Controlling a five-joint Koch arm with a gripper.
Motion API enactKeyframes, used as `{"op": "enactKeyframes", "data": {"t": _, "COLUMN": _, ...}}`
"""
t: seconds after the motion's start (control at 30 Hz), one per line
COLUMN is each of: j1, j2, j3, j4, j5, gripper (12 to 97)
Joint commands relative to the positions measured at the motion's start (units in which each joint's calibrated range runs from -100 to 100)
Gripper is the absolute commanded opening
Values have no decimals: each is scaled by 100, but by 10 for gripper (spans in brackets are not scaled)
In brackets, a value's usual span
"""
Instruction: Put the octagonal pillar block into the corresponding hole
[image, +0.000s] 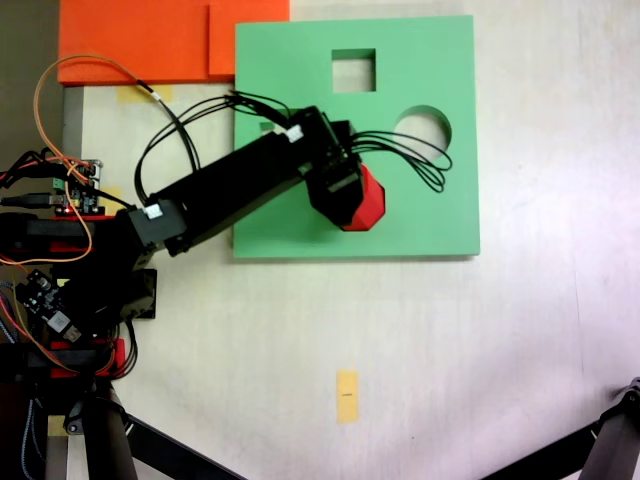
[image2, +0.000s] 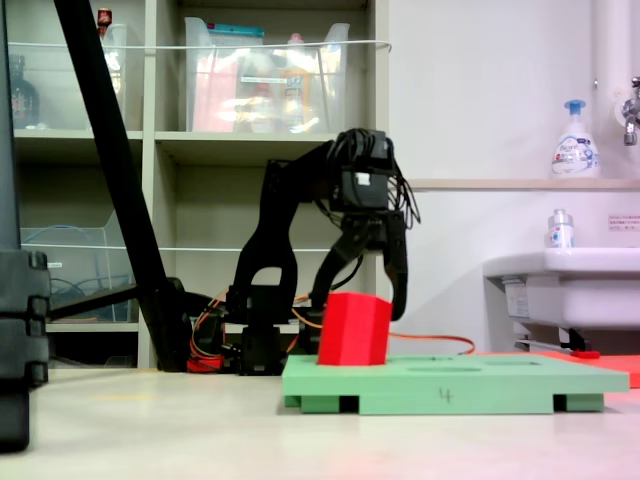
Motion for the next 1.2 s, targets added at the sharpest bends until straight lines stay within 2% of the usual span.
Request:
{"op": "enactKeyframes", "data": {"t": 0.0, "j1": -88, "j2": 5, "j3": 81, "j4": -147, "j5": -171, "gripper": 385}}
{"op": "enactKeyframes", "data": {"t": 0.13, "j1": -137, "j2": 270, "j3": 91, "j4": -147, "j5": -254, "gripper": 396}}
{"op": "enactKeyframes", "data": {"t": 0.5, "j1": -200, "j2": 424, "j3": 91, "j4": -147, "j5": -283, "gripper": 543}}
{"op": "enactKeyframes", "data": {"t": 0.6, "j1": -205, "j2": 368, "j3": 101, "j4": -147, "j5": -278, "gripper": 715}}
{"op": "enactKeyframes", "data": {"t": 0.7, "j1": -225, "j2": 256, "j3": 101, "j4": -147, "j5": -283, "gripper": 813}}
{"op": "enactKeyframes", "data": {"t": 0.87, "j1": -195, "j2": -247, "j3": 160, "j4": -147, "j5": -278, "gripper": 812}}
{"op": "enactKeyframes", "data": {"t": 0.97, "j1": -142, "j2": -1210, "j3": 131, "j4": -147, "j5": -308, "gripper": 811}}
{"op": "enactKeyframes", "data": {"t": 1.03, "j1": -147, "j2": -2300, "j3": -179, "j4": -147, "j5": -503, "gripper": 721}}
{"op": "enactKeyframes", "data": {"t": 1.17, "j1": -234, "j2": -3836, "j3": -109, "j4": -147, "j5": -1284, "gripper": 711}}
